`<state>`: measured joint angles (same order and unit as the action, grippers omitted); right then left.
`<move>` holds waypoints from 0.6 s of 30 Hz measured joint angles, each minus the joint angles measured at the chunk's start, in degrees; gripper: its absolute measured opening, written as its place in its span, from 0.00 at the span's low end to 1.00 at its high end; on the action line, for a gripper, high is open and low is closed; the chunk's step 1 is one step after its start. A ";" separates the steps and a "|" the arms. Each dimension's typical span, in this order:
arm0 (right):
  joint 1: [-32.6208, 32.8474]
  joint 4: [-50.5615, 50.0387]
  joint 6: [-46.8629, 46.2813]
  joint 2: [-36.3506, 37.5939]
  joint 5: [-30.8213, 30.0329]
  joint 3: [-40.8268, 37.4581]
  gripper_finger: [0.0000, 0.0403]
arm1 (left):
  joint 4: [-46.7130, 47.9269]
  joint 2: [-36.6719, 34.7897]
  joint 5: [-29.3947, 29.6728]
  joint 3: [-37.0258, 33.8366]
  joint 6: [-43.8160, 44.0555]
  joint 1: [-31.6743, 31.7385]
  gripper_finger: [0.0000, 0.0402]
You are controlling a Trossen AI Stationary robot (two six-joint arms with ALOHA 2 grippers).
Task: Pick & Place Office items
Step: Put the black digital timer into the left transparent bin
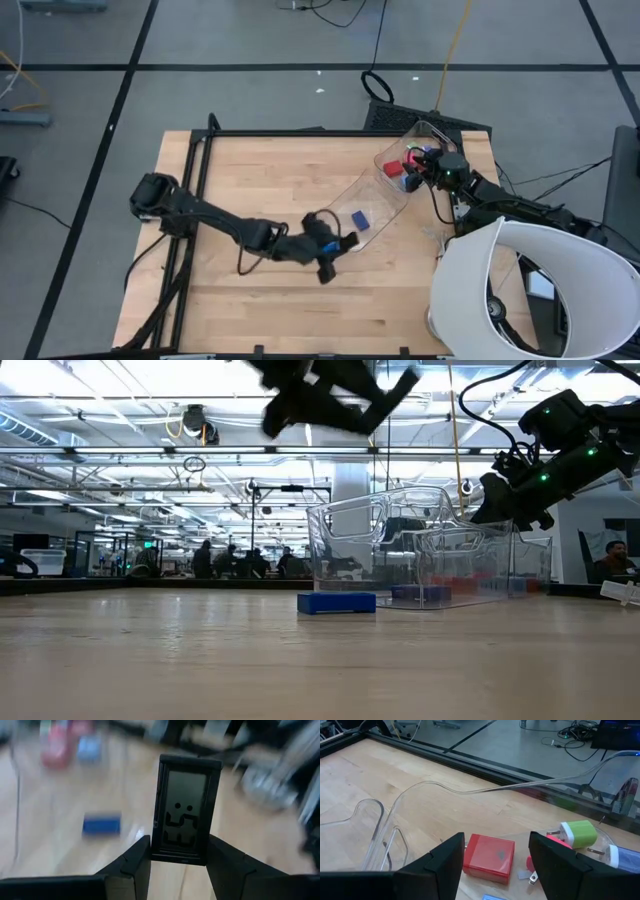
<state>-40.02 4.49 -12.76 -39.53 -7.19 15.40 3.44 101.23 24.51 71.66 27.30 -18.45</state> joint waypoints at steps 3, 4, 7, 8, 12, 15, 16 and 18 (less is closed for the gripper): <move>0.01 -0.02 -0.02 0.00 0.01 0.00 0.53 | -8.37 -0.07 -0.54 0.02 -5.57 1.58 0.39; 0.01 0.00 -0.04 -0.02 -0.01 0.00 0.53 | -10.03 -0.07 -0.57 0.02 -7.04 2.14 0.41; 0.01 0.00 -0.02 -0.01 0.00 0.00 0.53 | -11.72 -0.07 -0.50 0.27 -7.84 4.28 0.42; 0.01 0.02 -0.01 0.00 -0.01 0.00 0.53 | -11.11 -0.06 -0.44 0.67 -7.30 5.20 0.41; 0.01 0.02 -0.01 -0.02 -0.03 0.00 0.53 | -6.23 -0.04 -0.23 3.23 -3.76 8.53 0.38; -0.01 0.07 -0.01 0.00 -0.08 0.00 0.53 | -1.39 -0.07 -0.28 4.97 -1.03 10.62 0.38; 0.01 0.16 -0.01 0.00 -0.08 0.00 0.53 | 0.05 -0.07 -0.27 5.18 -0.69 11.20 0.38; 0.00 0.46 -0.01 0.00 -0.10 0.00 0.53 | 2.58 -0.07 -0.30 5.15 0.61 12.31 0.38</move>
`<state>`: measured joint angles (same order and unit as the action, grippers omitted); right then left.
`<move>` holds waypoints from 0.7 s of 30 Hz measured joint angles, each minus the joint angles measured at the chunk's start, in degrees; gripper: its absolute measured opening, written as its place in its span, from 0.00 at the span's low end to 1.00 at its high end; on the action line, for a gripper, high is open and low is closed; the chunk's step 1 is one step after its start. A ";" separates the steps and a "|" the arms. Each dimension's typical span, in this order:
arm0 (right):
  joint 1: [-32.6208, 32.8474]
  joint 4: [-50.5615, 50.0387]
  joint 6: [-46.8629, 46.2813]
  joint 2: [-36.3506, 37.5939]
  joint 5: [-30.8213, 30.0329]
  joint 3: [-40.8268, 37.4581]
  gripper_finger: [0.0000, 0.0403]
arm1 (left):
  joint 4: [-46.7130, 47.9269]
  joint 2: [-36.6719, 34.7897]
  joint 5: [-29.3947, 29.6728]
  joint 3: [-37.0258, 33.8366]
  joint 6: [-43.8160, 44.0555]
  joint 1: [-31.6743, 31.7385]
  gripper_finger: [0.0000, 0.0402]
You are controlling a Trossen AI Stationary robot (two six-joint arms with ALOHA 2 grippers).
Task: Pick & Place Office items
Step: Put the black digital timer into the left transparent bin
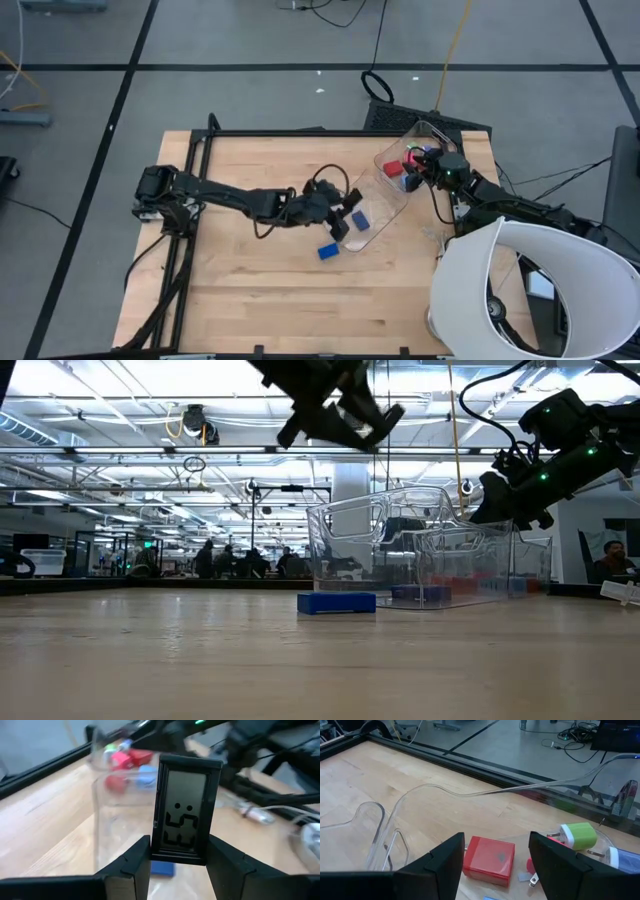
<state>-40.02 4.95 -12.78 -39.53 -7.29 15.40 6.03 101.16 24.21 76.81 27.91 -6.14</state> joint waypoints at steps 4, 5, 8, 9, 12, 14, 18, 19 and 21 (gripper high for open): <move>0.00 0.00 0.10 0.00 0.00 0.00 0.53 | 1.46 1.10 0.02 -0.68 2.59 1.04 0.39; 0.01 0.00 0.13 0.00 0.00 0.00 0.53 | 1.61 1.81 -0.11 -0.72 2.60 1.06 0.39; -0.01 0.00 0.13 -0.01 0.01 0.00 0.53 | 0.10 4.20 -1.05 -0.76 2.73 1.02 0.40; 0.00 0.01 0.13 -0.01 0.03 0.00 0.53 | -0.23 4.81 -1.67 -0.76 2.94 1.00 0.40; -0.01 0.00 0.15 -0.02 0.05 0.00 0.53 | -0.79 6.97 -2.24 -0.76 4.66 0.97 0.39; 0.01 -0.02 0.15 -0.02 0.04 0.00 0.53 | -0.46 8.27 -2.36 -0.84 5.87 1.02 0.39; -0.01 0.01 0.17 -0.01 0.05 0.00 0.53 | -0.76 9.47 -3.21 -0.84 7.35 1.02 0.41; -0.01 -0.02 0.19 0.00 0.02 0.00 0.53 | -0.63 9.66 -3.21 -0.84 7.42 1.02 0.41; -0.01 0.02 0.37 -0.02 0.04 0.00 0.53 | -0.63 9.88 -3.28 -0.84 7.46 0.97 0.40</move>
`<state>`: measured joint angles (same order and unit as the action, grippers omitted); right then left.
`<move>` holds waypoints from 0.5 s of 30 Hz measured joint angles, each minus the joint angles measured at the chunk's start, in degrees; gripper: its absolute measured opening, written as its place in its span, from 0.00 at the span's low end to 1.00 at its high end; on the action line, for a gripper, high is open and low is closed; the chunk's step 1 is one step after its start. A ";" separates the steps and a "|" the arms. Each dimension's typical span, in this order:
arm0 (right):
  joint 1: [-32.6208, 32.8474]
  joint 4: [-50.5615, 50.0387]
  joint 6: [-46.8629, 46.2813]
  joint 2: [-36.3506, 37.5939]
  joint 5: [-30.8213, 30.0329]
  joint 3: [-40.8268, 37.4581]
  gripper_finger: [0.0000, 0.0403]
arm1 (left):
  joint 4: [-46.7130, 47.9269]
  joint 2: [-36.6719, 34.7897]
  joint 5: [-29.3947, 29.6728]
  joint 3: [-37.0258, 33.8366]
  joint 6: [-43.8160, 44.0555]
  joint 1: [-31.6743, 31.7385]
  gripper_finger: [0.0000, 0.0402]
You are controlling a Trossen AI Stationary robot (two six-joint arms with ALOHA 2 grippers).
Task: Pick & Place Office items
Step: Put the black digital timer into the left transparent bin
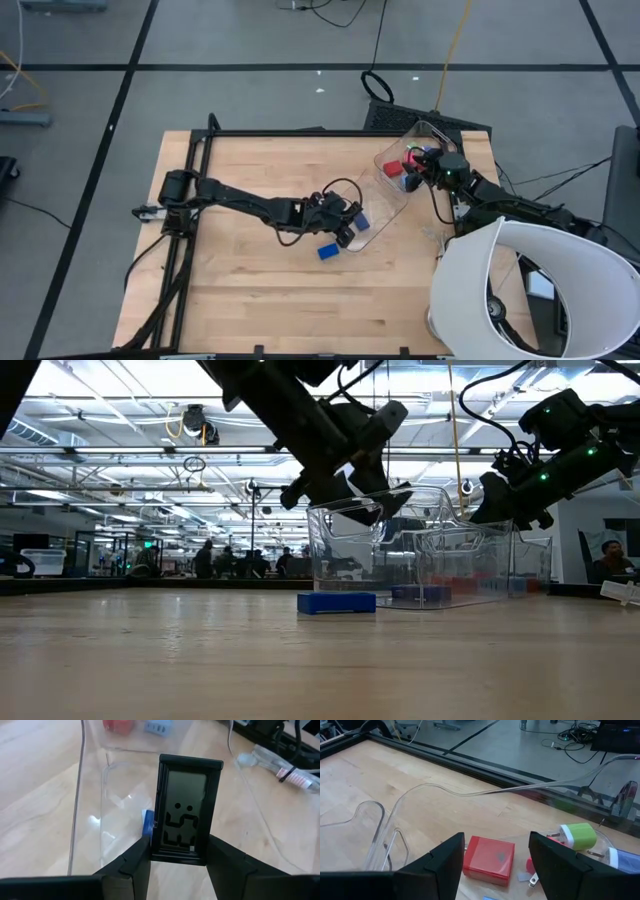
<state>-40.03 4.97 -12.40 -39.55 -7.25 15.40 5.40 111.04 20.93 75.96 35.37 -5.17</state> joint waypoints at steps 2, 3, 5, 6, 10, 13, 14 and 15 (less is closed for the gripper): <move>0.02 -0.02 0.00 0.02 -0.02 0.00 0.53 | 0.01 0.00 -0.07 0.00 0.14 -0.05 0.39; 0.02 -0.02 0.00 0.02 0.00 0.00 0.53 | -0.15 0.00 -0.07 0.00 0.14 -0.05 0.39; 0.02 -0.02 0.00 0.00 0.00 0.00 0.53 | -0.13 0.00 -0.07 0.00 0.13 -0.07 0.39; 0.01 -0.02 0.01 0.00 0.00 0.00 0.53 | -0.02 0.00 -0.09 0.00 0.11 -0.07 0.40; 0.00 -0.02 0.00 0.00 0.00 0.00 0.53 | 0.21 0.00 -0.07 0.00 -0.10 -0.32 0.42; 0.00 -0.02 0.00 0.02 0.01 0.00 0.53 | 1.03 0.00 -0.07 0.00 -0.13 -0.60 0.40; 0.00 -0.02 0.00 0.02 0.01 0.00 0.53 | 1.00 0.00 -0.07 0.00 -0.13 -0.64 0.40; 0.02 -0.02 0.02 0.01 0.00 0.00 0.53 | 0.97 0.00 -0.07 0.00 -0.13 -0.67 0.40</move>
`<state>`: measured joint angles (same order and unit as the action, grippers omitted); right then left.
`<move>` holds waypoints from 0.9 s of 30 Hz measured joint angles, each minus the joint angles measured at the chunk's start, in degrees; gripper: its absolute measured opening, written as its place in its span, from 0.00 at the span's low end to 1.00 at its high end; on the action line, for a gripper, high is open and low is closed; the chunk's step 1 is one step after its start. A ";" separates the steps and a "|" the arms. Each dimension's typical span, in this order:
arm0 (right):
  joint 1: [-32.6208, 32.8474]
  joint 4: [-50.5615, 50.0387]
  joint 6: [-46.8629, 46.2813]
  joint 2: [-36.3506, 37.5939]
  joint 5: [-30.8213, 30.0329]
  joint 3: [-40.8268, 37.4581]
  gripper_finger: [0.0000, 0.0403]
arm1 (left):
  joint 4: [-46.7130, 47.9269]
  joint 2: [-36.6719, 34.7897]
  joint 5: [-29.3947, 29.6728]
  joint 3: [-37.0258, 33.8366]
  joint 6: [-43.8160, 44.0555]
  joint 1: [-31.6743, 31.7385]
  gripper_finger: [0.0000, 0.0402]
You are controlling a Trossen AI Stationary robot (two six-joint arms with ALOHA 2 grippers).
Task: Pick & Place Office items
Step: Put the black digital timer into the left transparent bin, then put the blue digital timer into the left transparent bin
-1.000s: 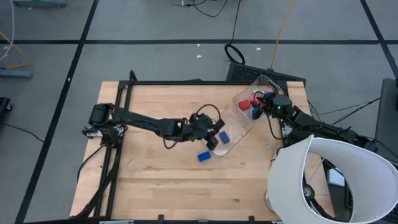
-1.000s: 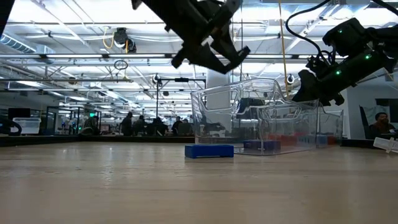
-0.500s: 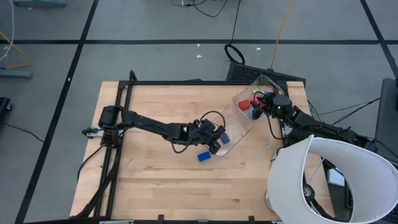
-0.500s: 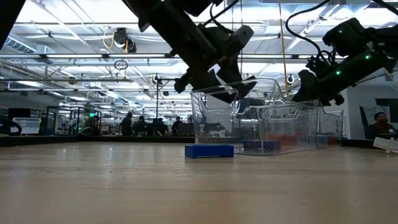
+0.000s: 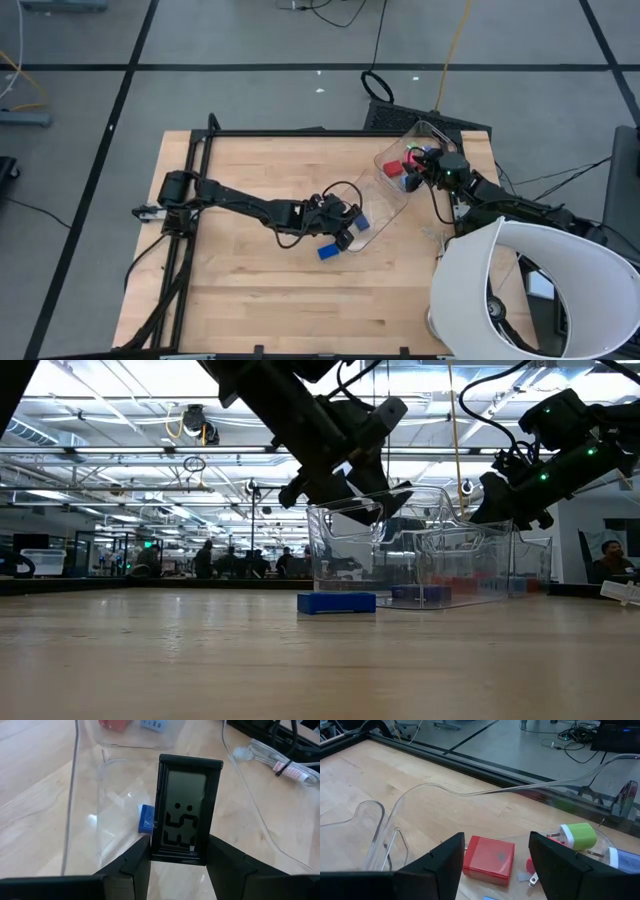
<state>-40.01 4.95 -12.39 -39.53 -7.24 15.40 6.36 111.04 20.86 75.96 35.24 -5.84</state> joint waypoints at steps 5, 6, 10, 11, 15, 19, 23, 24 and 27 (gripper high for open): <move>-0.02 0.00 -0.02 0.00 0.02 0.00 0.53 | 0.01 0.00 0.01 0.00 0.00 -0.01 0.44; -0.01 0.00 -0.02 -0.01 0.02 0.00 0.53 | -0.01 0.00 0.02 0.00 0.00 -0.01 0.46; 0.00 0.00 -0.02 0.00 0.02 0.00 0.53 | 0.00 0.00 0.02 0.00 -0.02 0.01 0.51; -0.02 0.00 -0.02 -0.02 0.02 0.00 0.53 | -0.01 0.00 0.02 0.01 -0.02 0.01 0.52; 0.00 -0.01 -0.02 0.00 0.02 0.00 0.53 | -0.12 0.00 0.02 0.01 0.00 0.01 0.53; -0.01 -0.02 -0.02 0.00 0.02 0.00 0.53 | -0.31 -0.19 -0.65 0.02 -0.36 0.01 0.53; -0.01 -0.02 0.00 0.00 0.02 0.00 0.53 | -0.10 -2.82 -5.52 0.20 -2.14 -0.13 0.53; 0.00 -0.02 0.00 0.00 0.02 0.00 0.53 | -0.06 -3.68 -6.73 0.23 -2.14 -0.38 0.53; -0.02 -0.02 0.02 0.00 0.02 0.00 0.53 | 0.47 -5.34 -10.65 0.24 -2.31 -1.86 0.53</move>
<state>-40.03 4.93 -12.36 -39.53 -7.22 15.40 6.83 105.71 10.22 76.20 32.93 -7.70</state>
